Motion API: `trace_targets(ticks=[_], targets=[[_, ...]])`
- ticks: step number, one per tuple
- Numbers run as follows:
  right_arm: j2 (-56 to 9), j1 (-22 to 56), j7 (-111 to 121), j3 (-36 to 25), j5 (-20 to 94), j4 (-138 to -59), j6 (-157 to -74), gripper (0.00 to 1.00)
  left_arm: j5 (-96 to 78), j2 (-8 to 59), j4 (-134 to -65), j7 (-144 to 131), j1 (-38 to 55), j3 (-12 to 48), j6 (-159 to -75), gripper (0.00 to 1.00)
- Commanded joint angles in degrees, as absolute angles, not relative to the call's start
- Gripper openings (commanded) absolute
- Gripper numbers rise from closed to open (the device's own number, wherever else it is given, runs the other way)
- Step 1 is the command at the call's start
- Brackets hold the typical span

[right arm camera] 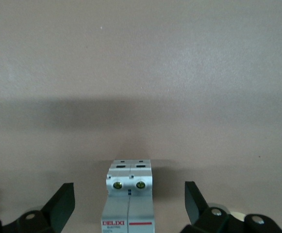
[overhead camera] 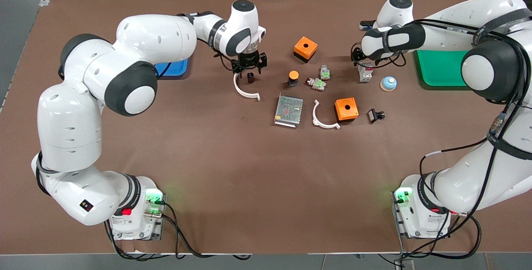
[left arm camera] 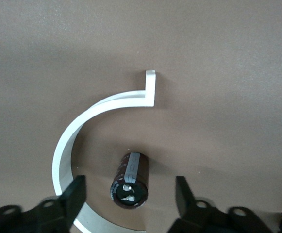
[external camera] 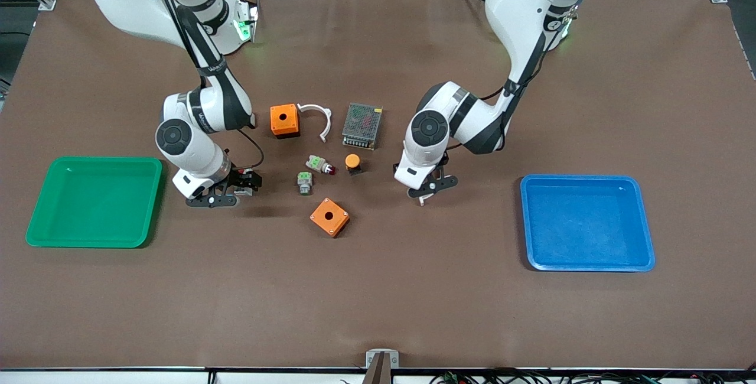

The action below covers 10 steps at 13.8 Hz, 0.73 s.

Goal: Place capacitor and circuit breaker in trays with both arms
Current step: 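Close the right gripper on the breaker while the left gripper grasps the capacitor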

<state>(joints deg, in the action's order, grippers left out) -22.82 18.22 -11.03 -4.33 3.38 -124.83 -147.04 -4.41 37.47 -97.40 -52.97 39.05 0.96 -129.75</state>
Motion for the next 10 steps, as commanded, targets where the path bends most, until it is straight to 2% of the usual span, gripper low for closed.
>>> trace_targets(ticks=[1,2,3,4,6,7,10], targets=[[-21.71,19.07,-11.51,-4.83,4.31,-127.43,-147.22,0.93,-6.24,36.21,-99.14,-53.70,38.76,1.58,-130.96,0.60],[-21.45,19.07,-11.43,-4.83,4.31,-127.79,-146.96,0.84,-6.33,36.30,-99.14,-53.70,38.76,1.58,-130.96,0.59],[-21.45,19.16,-11.43,-4.83,4.22,-127.79,-146.61,0.67,-6.33,36.39,-99.14,-53.70,38.93,1.58,-130.96,0.53],[-21.53,19.25,-11.43,-4.83,4.31,-127.79,-146.51,0.37,-6.33,36.39,-99.14,-53.70,39.02,1.50,-131.04,0.43],[-21.62,19.69,-11.69,-4.83,4.31,-127.71,-146.51,0.05,-6.33,36.39,-99.14,-53.70,39.02,1.58,-130.96,0.28],[-21.45,19.60,-12.21,-4.83,4.31,-127.71,-146.34,0.00,-6.24,36.39,-99.14,-53.70,38.94,1.58,-130.96,0.23],[-20.83,19.51,-13.01,-4.83,4.31,-126.39,-142.83,0.00,-6.24,36.04,-99.14,-53.53,38.85,1.50,-130.96,0.15]])
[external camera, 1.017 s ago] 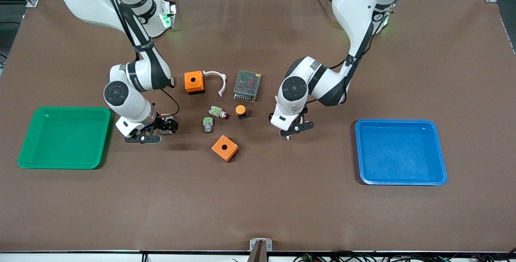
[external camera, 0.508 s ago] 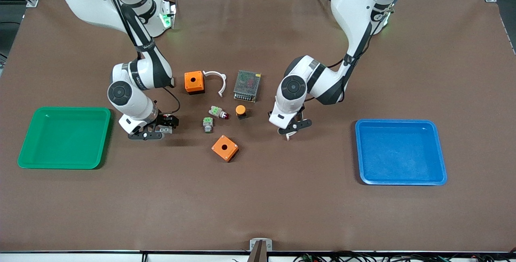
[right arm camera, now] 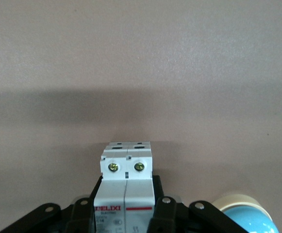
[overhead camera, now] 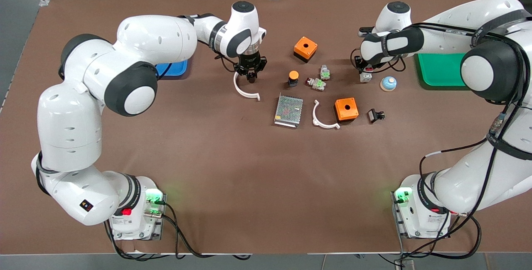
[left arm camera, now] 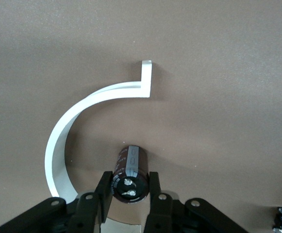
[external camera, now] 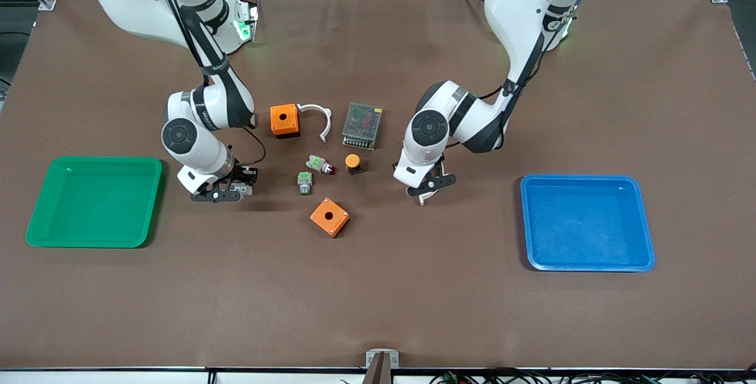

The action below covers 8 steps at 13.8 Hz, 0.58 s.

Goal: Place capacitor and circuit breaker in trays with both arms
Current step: 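Carry the breaker to the green tray while the left gripper carries the capacitor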

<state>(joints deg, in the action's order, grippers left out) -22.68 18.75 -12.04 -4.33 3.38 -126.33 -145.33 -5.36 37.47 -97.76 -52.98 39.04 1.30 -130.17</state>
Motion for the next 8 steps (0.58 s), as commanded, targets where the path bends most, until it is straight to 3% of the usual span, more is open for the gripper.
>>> trace_targets(ticks=[1,4,8], targets=[[-20.66,19.16,-13.09,-4.92,4.31,-125.17,-141.43,0.00,-6.24,35.69,-99.14,-53.44,38.59,1.58,-130.87,0.15],[-20.04,16.19,-12.48,-5.10,4.22,-120.78,-136.95,0.00,-6.33,32.09,-98.88,-52.91,36.66,1.67,-127.99,0.14],[-18.20,7.32,-6.62,-5.27,4.04,-114.00,-127.89,0.00,-8.35,26.03,-98.70,-40.82,29.55,2.20,-117.19,0.13]])
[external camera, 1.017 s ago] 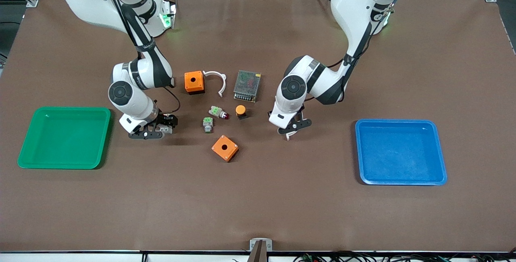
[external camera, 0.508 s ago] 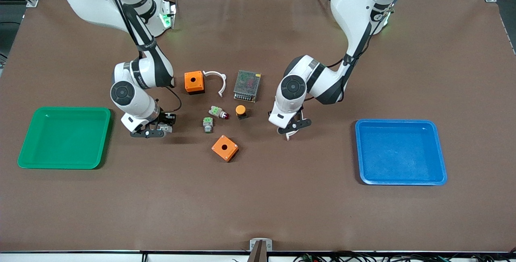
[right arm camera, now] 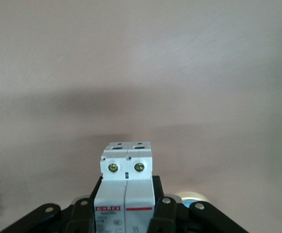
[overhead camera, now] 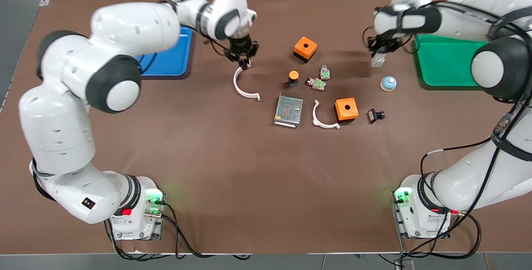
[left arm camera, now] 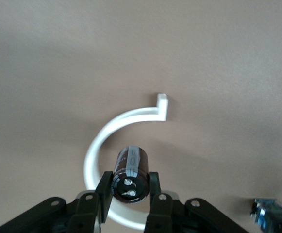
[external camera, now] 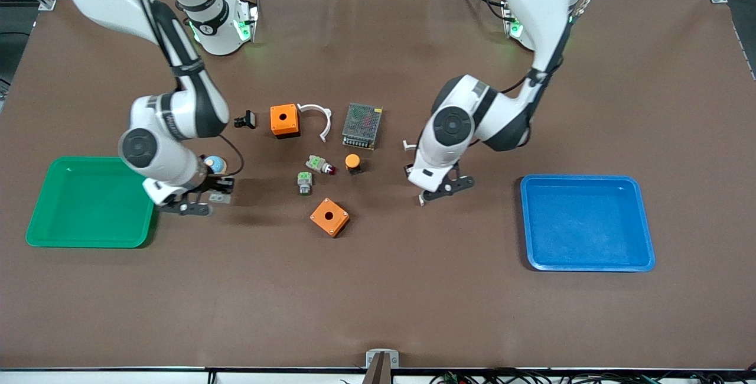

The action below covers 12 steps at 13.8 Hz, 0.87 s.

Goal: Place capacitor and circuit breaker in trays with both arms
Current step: 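Carry the breaker to the green tray while the left gripper carries the capacitor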

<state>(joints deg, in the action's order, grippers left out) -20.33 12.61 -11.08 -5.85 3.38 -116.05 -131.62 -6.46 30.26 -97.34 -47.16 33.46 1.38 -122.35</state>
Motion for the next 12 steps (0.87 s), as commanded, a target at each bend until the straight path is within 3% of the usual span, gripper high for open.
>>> trace_targets(ticks=[1,3,6,12], targets=[[-17.85,4.42,-3.02,-5.19,4.04,-113.82,-127.71,0.00,-8.35,24.62,-98.79,-37.48,27.01,2.20,-113.77,0.13],[-17.84,-2.08,4.54,-5.19,3.96,-113.21,-128.05,0.00,-8.26,23.12,-98.79,-30.80,22.00,2.11,-108.22,0.13],[-18.72,-10.17,10.26,-5.19,3.51,-112.24,-129.45,0.00,-6.86,22.76,-98.88,-23.49,15.31,1.85,-107.14,0.13],[-26.17,-18.71,21.95,-5.10,3.95,-109.70,-134.91,0.00,1.13,26.36,-98.88,-13.37,5.28,1.93,-116.17,0.13]])
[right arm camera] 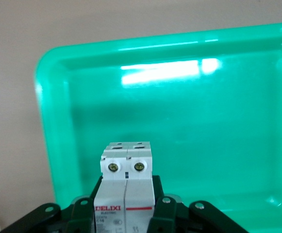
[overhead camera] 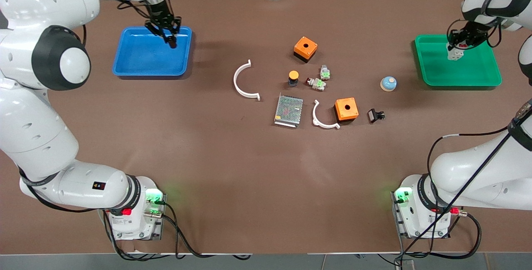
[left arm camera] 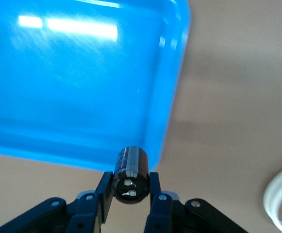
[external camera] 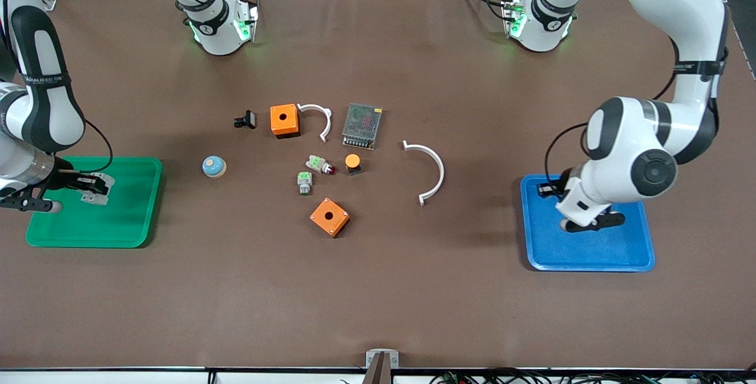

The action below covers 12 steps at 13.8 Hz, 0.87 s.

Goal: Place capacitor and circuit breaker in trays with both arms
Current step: 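Carry the breaker to the green tray while the left gripper carries the capacitor, then lower the breaker into the green tray while the left gripper lowers the capacitor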

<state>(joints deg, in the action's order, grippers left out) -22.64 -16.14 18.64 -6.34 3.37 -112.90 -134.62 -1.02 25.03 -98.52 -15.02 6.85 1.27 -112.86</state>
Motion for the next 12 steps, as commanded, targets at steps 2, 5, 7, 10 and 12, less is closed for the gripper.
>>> trace_targets(ticks=[2,5,7,10,12], targets=[[-29.69,-20.03,24.86,-5.10,4.04,-106.63,-134.91,0.00,2.37,28.64,-98.88,-12.57,4.05,1.85,-119.69,0.13],[-32.60,-21.44,26.80,-5.10,4.04,-104.77,-136.22,0.00,3.08,31.28,-99.05,-12.39,2.82,1.85,-122.78,0.13],[-33.66,-21.62,27.77,-5.10,4.04,-104.77,-137.02,0.00,5.43,32.16,-99.14,-12.30,1.68,1.84,-124.36,0.13],[-34.63,-21.80,29.27,-5.10,4.04,-104.07,-137.29,0.00,5.98,33.92,-99.14,-12.30,1.23,1.85,-126.91,0.13],[-34.98,-21.80,29.27,-5.10,3.78,-103.54,-137.20,0.42,6.06,34.01,-99.05,-11.09,-0.08,1.93,-127.44,0.13]])
